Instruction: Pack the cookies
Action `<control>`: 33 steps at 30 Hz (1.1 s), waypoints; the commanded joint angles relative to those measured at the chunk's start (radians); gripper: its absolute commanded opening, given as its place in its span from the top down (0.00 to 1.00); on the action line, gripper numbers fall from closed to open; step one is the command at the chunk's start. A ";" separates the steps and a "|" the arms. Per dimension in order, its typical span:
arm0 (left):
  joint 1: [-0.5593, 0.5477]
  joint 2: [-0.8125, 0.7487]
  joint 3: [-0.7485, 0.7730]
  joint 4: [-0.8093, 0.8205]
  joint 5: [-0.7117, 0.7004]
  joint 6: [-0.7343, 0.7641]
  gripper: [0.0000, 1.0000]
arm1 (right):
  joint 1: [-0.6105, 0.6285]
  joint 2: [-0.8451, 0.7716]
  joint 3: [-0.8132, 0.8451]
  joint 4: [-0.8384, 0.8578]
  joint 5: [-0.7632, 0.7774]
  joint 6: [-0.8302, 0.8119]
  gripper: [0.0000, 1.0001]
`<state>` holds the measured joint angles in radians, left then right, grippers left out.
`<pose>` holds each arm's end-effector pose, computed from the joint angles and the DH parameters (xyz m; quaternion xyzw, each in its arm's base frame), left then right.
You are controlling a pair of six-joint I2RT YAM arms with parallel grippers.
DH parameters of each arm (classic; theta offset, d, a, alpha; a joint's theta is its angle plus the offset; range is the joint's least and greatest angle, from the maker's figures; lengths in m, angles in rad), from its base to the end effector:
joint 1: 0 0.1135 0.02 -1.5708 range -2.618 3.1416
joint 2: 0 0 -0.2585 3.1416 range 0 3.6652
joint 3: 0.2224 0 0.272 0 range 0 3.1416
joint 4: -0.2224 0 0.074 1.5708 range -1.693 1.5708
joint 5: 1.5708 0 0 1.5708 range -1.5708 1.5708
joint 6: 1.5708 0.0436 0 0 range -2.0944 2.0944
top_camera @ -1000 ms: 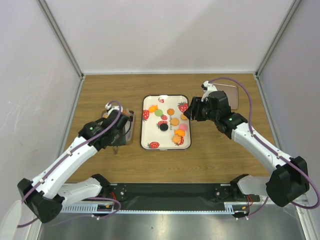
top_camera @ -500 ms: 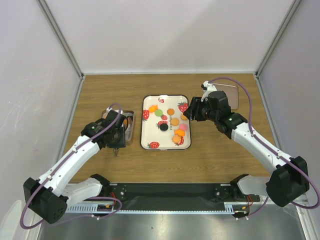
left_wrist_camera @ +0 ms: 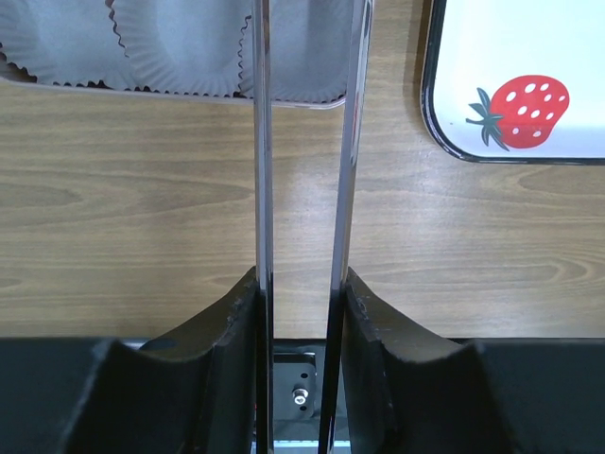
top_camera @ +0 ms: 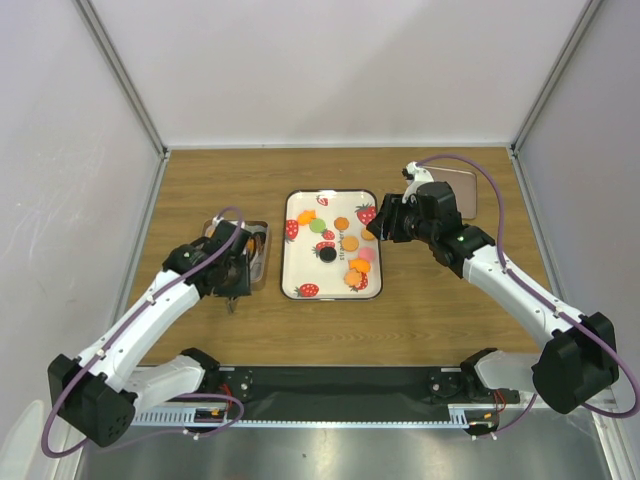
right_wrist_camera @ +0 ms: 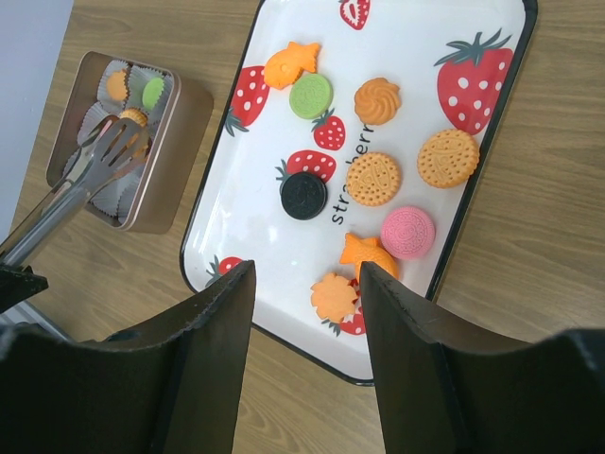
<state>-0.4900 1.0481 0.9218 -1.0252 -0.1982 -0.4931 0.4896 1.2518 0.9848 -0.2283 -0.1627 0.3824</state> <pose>0.1886 -0.0909 0.2569 -0.0221 0.9733 -0.0124 0.2283 0.2735 0.1537 0.2912 -0.0874 0.8526 0.2789 0.4333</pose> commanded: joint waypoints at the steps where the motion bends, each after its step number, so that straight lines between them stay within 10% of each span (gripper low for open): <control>1: 0.013 -0.026 0.000 -0.015 0.000 -0.012 0.62 | 0.006 0.003 0.040 0.010 0.000 -0.016 0.46; 33: 0.031 0.023 0.006 0.017 -0.004 0.016 0.53 | 0.006 -0.009 0.038 0.007 0.002 -0.017 0.46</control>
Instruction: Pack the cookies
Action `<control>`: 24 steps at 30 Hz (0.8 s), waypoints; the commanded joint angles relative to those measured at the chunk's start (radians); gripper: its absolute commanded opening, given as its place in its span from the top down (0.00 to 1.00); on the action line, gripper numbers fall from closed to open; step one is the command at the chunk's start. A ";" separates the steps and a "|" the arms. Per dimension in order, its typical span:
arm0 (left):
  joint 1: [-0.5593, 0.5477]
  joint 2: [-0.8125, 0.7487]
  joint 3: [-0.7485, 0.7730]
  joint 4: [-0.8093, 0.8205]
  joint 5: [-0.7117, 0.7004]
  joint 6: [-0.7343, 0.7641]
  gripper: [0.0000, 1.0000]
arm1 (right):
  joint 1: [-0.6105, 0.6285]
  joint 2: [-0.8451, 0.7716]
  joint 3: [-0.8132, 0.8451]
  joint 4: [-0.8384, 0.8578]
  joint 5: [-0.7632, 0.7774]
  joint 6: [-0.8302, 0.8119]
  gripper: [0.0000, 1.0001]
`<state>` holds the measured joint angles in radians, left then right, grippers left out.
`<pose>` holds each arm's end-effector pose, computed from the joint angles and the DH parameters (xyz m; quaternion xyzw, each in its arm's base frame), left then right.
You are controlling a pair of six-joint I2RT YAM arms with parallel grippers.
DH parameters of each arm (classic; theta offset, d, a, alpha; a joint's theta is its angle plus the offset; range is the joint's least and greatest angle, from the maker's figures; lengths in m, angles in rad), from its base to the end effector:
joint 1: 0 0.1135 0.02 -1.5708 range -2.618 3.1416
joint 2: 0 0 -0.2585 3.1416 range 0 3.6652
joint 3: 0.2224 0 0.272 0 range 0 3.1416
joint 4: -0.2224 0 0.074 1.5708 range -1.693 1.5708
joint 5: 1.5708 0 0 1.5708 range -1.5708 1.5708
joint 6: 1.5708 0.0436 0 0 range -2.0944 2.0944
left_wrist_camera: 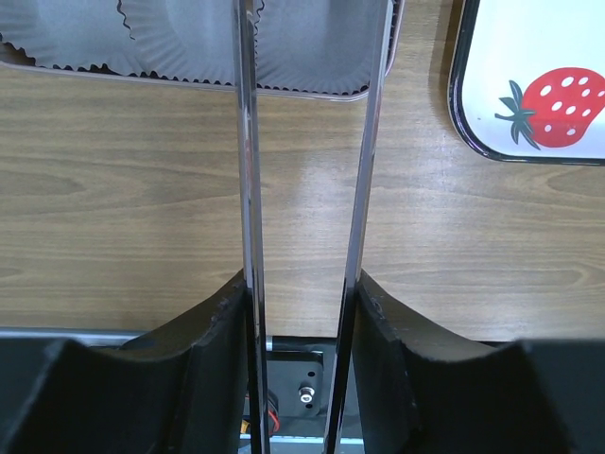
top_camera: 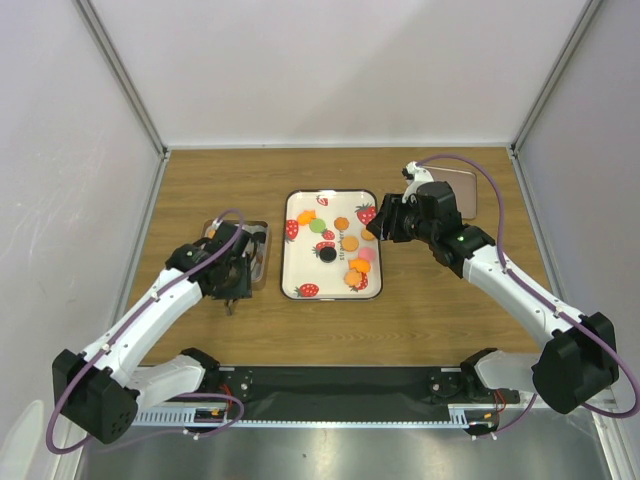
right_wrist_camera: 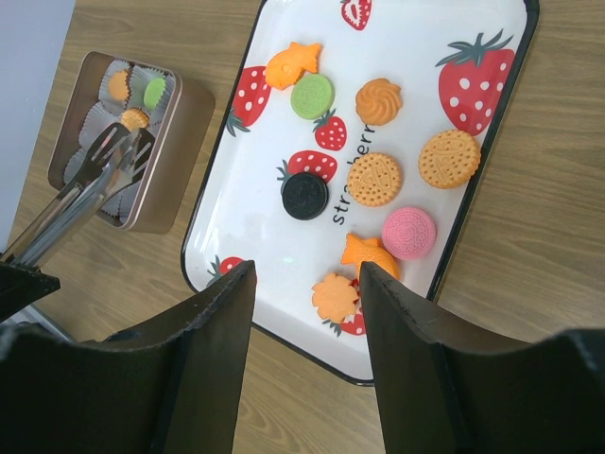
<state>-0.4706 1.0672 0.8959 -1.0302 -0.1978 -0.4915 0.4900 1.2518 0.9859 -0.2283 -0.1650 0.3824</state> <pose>0.1902 -0.0871 0.2449 -0.0283 0.9780 0.0015 0.2069 0.2734 0.1539 0.2916 -0.0882 0.8522 0.2800 0.4332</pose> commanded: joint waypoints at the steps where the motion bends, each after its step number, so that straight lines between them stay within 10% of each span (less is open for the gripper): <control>1: 0.012 0.001 0.034 0.022 -0.006 0.016 0.53 | 0.004 -0.011 0.037 0.009 0.005 -0.017 0.46; 12: -0.013 -0.038 0.210 -0.030 0.014 0.025 0.54 | 0.005 -0.005 0.039 0.009 0.009 -0.019 0.46; 24: -0.333 0.177 0.310 0.082 -0.020 -0.067 0.53 | 0.002 -0.006 0.045 -0.005 0.028 -0.027 0.46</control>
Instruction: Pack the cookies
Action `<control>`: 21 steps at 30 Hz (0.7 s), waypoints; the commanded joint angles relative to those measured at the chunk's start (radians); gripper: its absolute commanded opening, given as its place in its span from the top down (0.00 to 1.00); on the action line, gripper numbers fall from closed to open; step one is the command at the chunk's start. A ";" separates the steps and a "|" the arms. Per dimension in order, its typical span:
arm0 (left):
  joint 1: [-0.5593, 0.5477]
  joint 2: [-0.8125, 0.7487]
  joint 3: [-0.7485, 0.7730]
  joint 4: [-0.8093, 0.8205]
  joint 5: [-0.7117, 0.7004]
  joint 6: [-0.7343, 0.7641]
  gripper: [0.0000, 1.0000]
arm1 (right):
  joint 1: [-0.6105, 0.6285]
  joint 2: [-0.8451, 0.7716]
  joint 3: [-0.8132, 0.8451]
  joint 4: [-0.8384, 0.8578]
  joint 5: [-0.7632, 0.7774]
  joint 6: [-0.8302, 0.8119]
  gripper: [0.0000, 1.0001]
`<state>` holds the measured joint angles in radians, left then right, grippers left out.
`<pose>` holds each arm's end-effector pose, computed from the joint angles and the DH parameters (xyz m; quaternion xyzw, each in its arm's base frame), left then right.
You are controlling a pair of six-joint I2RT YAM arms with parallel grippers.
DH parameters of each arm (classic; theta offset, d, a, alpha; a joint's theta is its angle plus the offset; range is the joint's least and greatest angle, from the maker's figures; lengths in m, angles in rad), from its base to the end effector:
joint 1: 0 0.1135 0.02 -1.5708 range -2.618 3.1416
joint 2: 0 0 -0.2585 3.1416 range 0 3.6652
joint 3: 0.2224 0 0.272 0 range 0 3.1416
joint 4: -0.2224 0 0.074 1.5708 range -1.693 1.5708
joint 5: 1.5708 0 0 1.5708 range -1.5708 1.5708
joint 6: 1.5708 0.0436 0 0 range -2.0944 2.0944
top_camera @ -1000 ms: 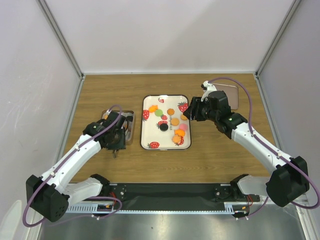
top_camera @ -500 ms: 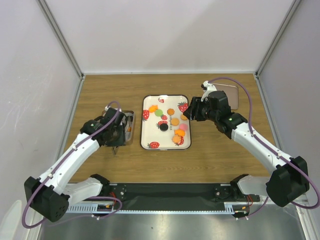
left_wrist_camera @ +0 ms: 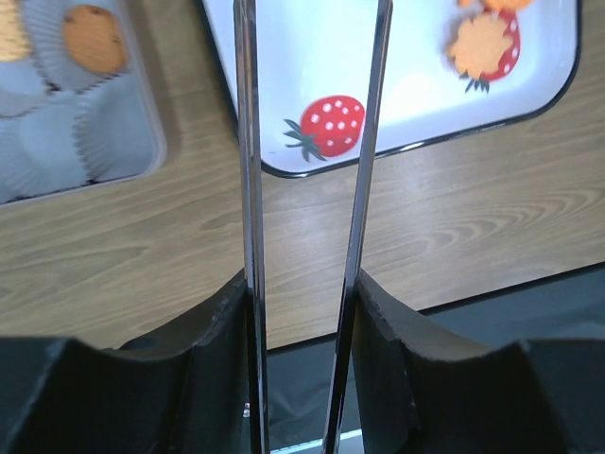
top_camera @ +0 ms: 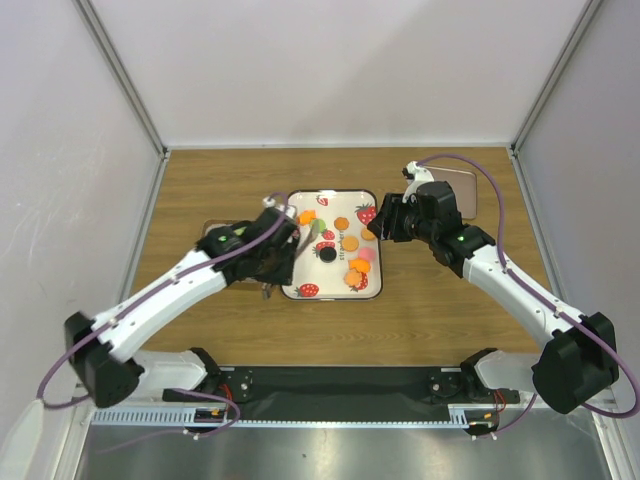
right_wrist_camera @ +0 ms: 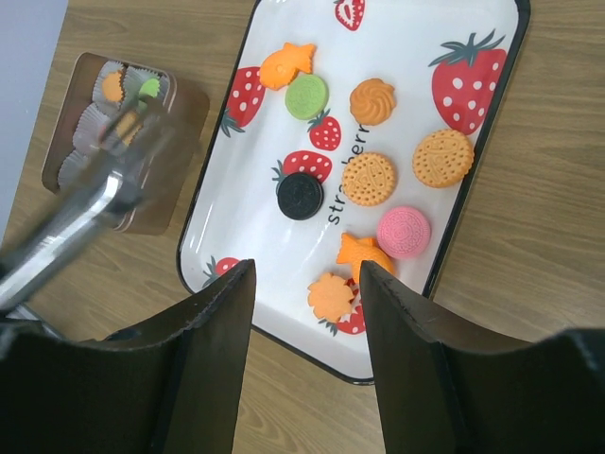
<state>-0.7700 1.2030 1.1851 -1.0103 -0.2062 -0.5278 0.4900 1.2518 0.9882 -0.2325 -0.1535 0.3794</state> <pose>0.1883 -0.1702 0.3100 0.0884 0.9546 -0.0821 0.2723 0.2736 0.1535 0.2920 -0.0865 0.8531 0.2747 0.4352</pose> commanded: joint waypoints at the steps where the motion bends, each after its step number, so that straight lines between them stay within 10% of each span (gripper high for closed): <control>1: -0.049 0.073 0.019 0.074 -0.009 -0.031 0.54 | 0.004 -0.008 0.043 -0.001 0.019 -0.022 0.46; 21: -0.114 0.320 -0.010 0.181 0.002 0.015 0.51 | -0.002 -0.012 0.040 0.002 0.014 -0.025 0.46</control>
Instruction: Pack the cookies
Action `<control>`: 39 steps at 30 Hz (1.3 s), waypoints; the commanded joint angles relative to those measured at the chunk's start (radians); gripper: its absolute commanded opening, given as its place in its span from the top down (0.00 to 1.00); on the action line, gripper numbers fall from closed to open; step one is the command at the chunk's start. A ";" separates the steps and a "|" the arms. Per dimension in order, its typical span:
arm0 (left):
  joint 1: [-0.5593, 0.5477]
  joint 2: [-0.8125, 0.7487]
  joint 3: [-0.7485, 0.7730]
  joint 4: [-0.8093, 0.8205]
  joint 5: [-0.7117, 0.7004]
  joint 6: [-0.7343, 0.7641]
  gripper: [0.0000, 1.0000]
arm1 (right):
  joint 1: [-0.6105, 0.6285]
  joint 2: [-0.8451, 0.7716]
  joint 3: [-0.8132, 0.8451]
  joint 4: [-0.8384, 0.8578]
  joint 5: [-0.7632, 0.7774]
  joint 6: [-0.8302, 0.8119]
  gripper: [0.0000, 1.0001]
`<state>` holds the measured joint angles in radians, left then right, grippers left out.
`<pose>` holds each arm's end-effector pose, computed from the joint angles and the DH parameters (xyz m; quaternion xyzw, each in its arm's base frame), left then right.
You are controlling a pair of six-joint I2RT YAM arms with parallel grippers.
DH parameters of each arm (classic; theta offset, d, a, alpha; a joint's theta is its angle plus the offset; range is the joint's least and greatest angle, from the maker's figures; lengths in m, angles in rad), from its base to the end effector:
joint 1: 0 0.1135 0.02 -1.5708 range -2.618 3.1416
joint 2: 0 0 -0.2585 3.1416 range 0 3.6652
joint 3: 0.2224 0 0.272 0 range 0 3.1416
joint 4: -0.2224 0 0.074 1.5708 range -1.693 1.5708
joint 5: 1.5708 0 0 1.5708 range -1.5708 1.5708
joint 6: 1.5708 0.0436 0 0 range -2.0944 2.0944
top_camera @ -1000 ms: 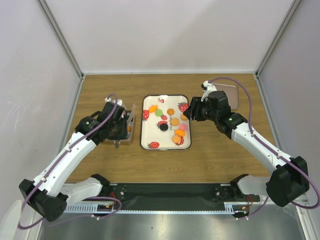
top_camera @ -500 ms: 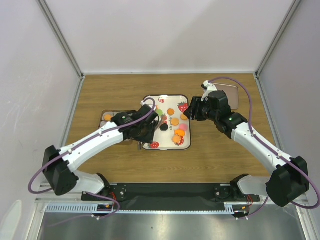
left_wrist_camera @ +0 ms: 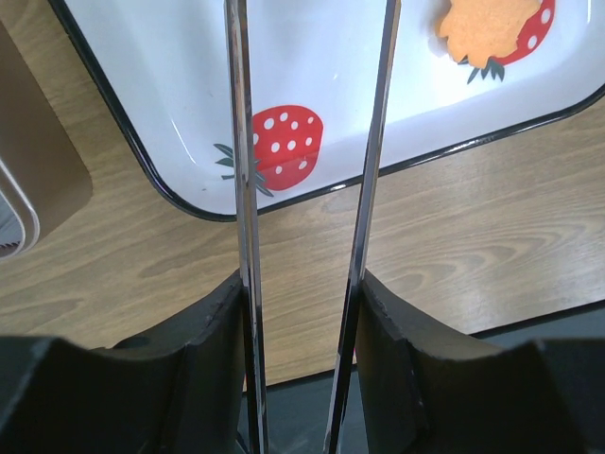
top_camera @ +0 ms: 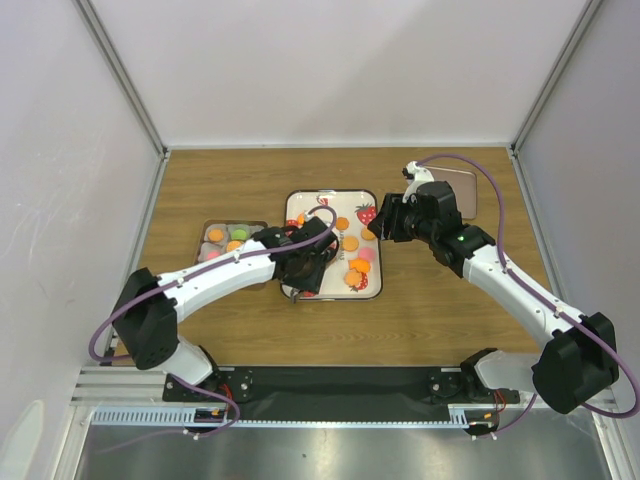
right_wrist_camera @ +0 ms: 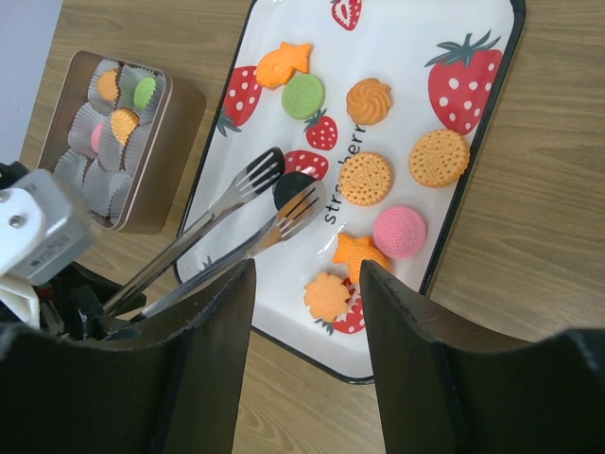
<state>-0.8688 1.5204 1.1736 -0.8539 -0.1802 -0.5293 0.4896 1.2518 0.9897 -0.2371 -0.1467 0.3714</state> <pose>0.2121 -0.2386 0.2289 0.1491 0.9677 -0.0502 0.1972 0.2737 0.1531 0.2921 -0.0880 0.8538 0.2697 0.4364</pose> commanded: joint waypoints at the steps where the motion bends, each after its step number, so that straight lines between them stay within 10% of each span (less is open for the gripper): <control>1: -0.018 0.009 0.001 0.021 -0.031 0.017 0.51 | 0.000 -0.012 0.038 0.007 0.007 -0.017 0.46; 25: -0.024 -0.002 -0.042 0.010 -0.053 0.015 0.64 | 0.000 -0.009 0.038 0.009 0.001 -0.017 0.46; 39: 0.005 -0.261 0.011 -0.169 -0.157 -0.040 0.68 | -0.002 -0.008 0.038 0.008 -0.005 -0.012 0.46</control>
<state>-0.8803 1.3636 1.1519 -0.9649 -0.2829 -0.5335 0.4896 1.2518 0.9897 -0.2375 -0.1471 0.3653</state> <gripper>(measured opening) 0.393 0.541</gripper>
